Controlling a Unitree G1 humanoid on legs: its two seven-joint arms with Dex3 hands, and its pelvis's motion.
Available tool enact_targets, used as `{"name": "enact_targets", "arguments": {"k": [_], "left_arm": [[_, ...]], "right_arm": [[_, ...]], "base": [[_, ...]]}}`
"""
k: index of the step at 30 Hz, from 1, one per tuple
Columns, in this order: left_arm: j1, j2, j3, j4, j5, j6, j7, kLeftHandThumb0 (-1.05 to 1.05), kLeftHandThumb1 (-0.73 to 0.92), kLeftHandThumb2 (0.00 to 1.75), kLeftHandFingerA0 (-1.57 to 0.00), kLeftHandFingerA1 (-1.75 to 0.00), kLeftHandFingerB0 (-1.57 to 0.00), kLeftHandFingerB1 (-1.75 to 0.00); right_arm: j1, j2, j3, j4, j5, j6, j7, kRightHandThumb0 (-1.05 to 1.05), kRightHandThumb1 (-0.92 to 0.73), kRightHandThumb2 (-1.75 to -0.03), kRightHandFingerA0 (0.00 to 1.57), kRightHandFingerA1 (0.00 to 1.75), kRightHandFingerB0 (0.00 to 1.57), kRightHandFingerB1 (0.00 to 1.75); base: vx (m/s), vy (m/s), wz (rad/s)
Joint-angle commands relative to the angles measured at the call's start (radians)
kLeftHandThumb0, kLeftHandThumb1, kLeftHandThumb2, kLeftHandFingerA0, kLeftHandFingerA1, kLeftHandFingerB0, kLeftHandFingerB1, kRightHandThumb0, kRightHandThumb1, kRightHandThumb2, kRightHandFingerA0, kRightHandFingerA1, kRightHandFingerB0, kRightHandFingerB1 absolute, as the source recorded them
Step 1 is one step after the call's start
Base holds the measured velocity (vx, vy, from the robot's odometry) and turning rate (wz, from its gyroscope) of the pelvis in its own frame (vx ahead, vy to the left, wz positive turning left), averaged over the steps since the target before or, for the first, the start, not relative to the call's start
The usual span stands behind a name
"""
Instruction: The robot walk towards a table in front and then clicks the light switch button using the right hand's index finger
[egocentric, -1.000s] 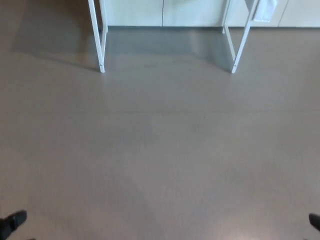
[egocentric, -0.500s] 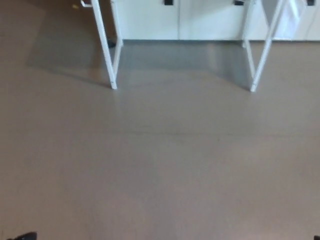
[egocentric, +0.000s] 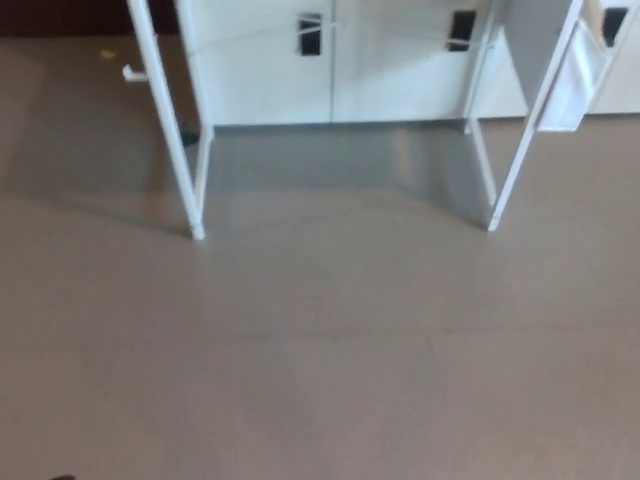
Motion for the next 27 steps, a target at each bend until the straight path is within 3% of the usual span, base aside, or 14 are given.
{"name": "enact_targets", "arguments": {"k": [1,2,3,10,11,12,13,14,15,16,17,26,27], "left_arm": [[0.004,0.010,-0.003,0.011,0.011,-0.010,0.003,-0.05,0.59,0.96,-0.30,-0.56,-0.14,-0.49],[0.010,0.015,-0.011,0.012,0.022,-0.018,0.002,-0.07,0.58,0.95,-0.30,-0.56,-0.14,-0.49],[0.010,0.016,-0.011,0.014,0.023,-0.020,0.002,-0.07,0.58,0.96,-0.29,-0.56,-0.14,-0.49],[-0.013,0.017,-0.018,0.029,0.024,-0.016,0.009,-0.06,0.58,0.96,-0.29,-0.56,-0.16,-0.50],[-0.014,0.018,-0.019,0.031,0.025,-0.016,0.008,-0.05,0.58,0.96,-0.29,-0.56,-0.16,-0.50],[-0.015,0.015,-0.017,0.033,0.024,-0.016,0.011,-0.05,0.56,0.94,-0.30,-0.56,-0.17,-0.50],[0.007,0.009,-0.022,0.020,0.026,-0.021,0.011,-0.06,0.57,0.95,-0.29,-0.56,-0.17,-0.50],[0.019,0.004,-0.024,0.007,0.022,-0.018,0.009,-0.07,0.57,0.95,-0.27,-0.55,-0.16,-0.50],[0.030,-0.019,-0.012,-0.034,-0.006,0.013,0.019,-0.07,0.60,0.97,-0.26,-0.55,-0.15,-0.50],[0.040,-0.042,0.001,-0.070,-0.029,0.044,0.034,-0.07,0.60,0.97,-0.26,-0.55,-0.15,-0.50],[0.057,-0.056,0.001,-0.129,-0.034,0.069,0.045,-0.08,0.61,0.97,-0.25,-0.54,-0.14,-0.49],[0.113,-0.051,0.006,-0.182,-0.012,0.062,0.030,-0.10,0.60,0.97,-0.22,-0.54,-0.14,-0.50],[0.109,-0.048,0.008,-0.179,-0.012,0.063,0.029,-0.12,0.82,0.65,-0.31,-0.45,-0.20,-0.38]], "right_arm": [[0.007,-0.004,-0.004,0.018,0.002,-0.021,-0.007,-0.38,-0.76,-0.75,0.28,0.49,0.17,0.41],[0.013,-0.003,-0.004,0.017,0.003,-0.019,-0.007,-0.33,-0.81,-0.64,0.31,0.46,0.18,0.36],[0.012,-0.002,-0.006,0.021,0.008,-0.018,-0.003,-0.37,-0.76,-0.75,0.27,0.49,0.18,0.41],[0.003,-0.008,0.000,0.029,-0.007,-0.026,-0.009,-0.37,-0.76,-0.75,0.28,0.49,0.19,0.42],[-0.001,-0.013,-0.001,0.035,-0.004,-0.022,-0.003,-0.32,-0.82,-0.64,0.32,0.47,0.19,0.37],[-0.001,-0.014,0.000,0.035,-0.005,-0.023,-0.004,-0.33,-0.82,-0.64,0.32,0.48,0.19,0.37],[0.018,-0.012,-0.007,0.035,0.003,-0.029,-0.003,-0.36,-0.76,-0.74,0.29,0.49,0.19,0.42],[0.026,-0.011,-0.011,0.039,0.007,-0.035,-0.002,-0.31,-0.81,-0.63,0.32,0.47,0.20,0.37],[0.028,-0.012,-0.011,0.046,0.005,-0.041,-0.003,-0.30,-0.59,-1.00,0.29,0.59,0.09,0.48],[0.031,-0.013,-0.011,0.048,0.002,-0.042,-0.005,-0.30,-0.59,-1.00,0.29,0.59,0.09,0.48],[0.030,-0.007,-0.009,0.055,0.003,-0.047,-0.008,-0.37,-0.81,-0.65,0.35,0.52,0.20,0.38],[0.035,-0.011,0.011,0.092,-0.019,-0.097,-0.015,-0.37,-0.82,-0.64,0.38,0.53,0.21,0.38],[0.031,-0.013,0.012,0.098,-0.020,-0.099,-0.016,-0.37,-0.81,-0.64,0.38,0.52,0.21,0.37]], "base": [[0.42,0.083,0.06],[0.32,0.037,0.11],[0.33,-0.017,0.13],[0.43,-0.157,0.31],[0.49,-0.242,0.84],[0.48,-0.244,0.58],[0.48,-0.246,0.30],[0.31,-0.104,0.11],[0.35,-0.101,0.00],[0.38,-0.071,-0.04],[0.35,-0.047,-0.01],[0.46,0.065,-0.23],[0.49,0.075,-1.08]]}}
